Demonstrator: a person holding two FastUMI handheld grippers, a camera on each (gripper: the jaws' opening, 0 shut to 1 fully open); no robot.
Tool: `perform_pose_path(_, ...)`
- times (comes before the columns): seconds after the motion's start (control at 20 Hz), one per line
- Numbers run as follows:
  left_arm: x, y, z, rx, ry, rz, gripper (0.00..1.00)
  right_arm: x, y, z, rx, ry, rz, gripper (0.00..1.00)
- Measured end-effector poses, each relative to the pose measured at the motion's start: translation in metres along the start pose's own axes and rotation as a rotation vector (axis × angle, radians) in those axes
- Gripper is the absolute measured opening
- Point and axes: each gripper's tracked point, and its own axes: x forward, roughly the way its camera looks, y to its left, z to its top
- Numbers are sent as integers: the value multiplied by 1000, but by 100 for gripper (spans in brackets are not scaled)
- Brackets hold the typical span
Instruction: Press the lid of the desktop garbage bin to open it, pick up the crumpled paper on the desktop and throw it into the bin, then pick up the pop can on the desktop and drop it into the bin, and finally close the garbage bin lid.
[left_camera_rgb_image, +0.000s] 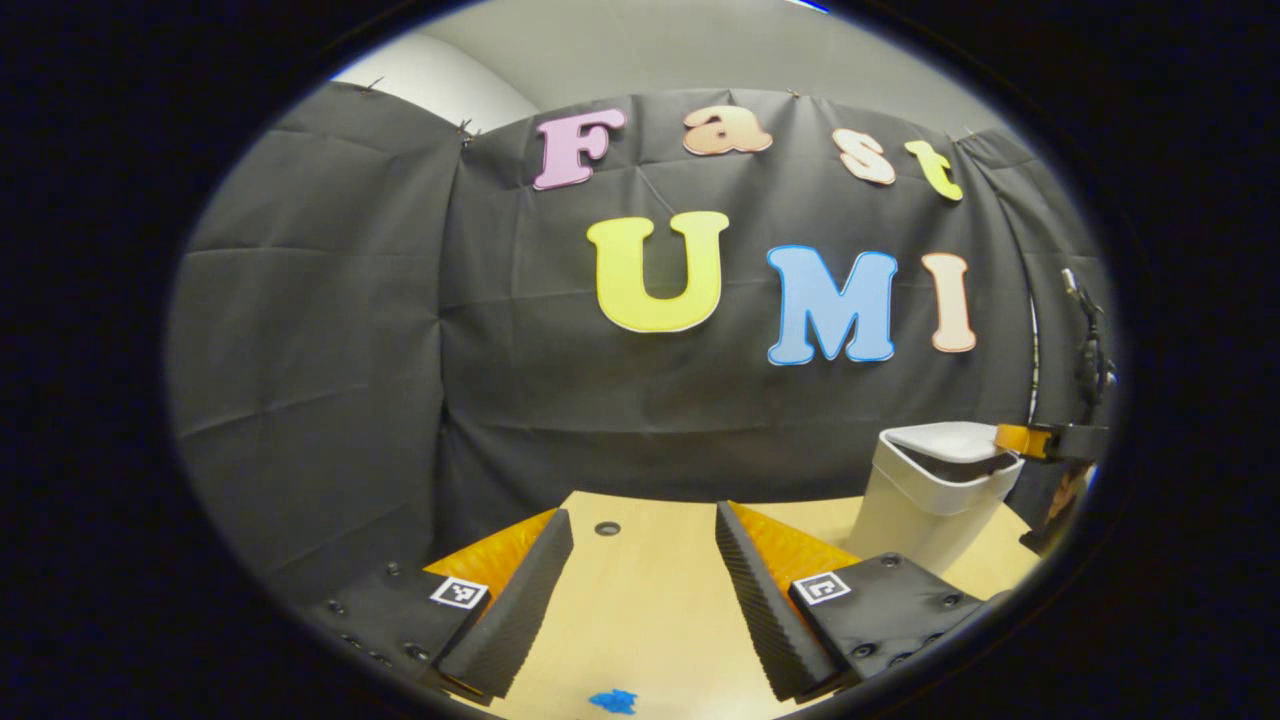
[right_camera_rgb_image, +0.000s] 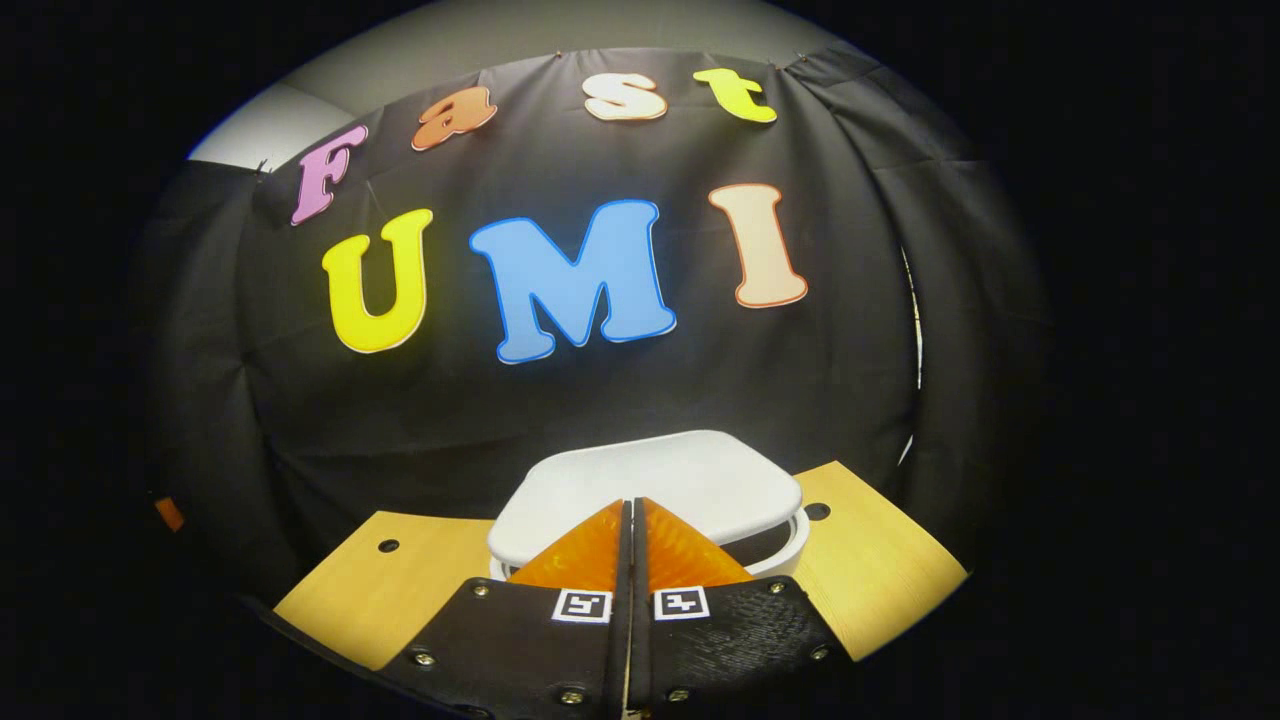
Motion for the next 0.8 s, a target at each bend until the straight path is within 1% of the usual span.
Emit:
perform_pose_path(0.25, -1, -5, -4, 10, 4, -12, 95, -5, -3, 19, 3, -42, 4, 2)
perform_pose_path(0.45, -4, -2, -11, 44, -5, -10, 95, -10, -4, 30, -12, -69, 1, 2)
perform_pose_path(0.6, -5, 1, -24, 84, -2, -14, 95, -12, -5, 31, -9, -72, 1, 1)
perform_pose_path(0.8, -6, 7, -50, 101, 25, -17, 95, -13, -2, 25, -25, -50, 12, 2)
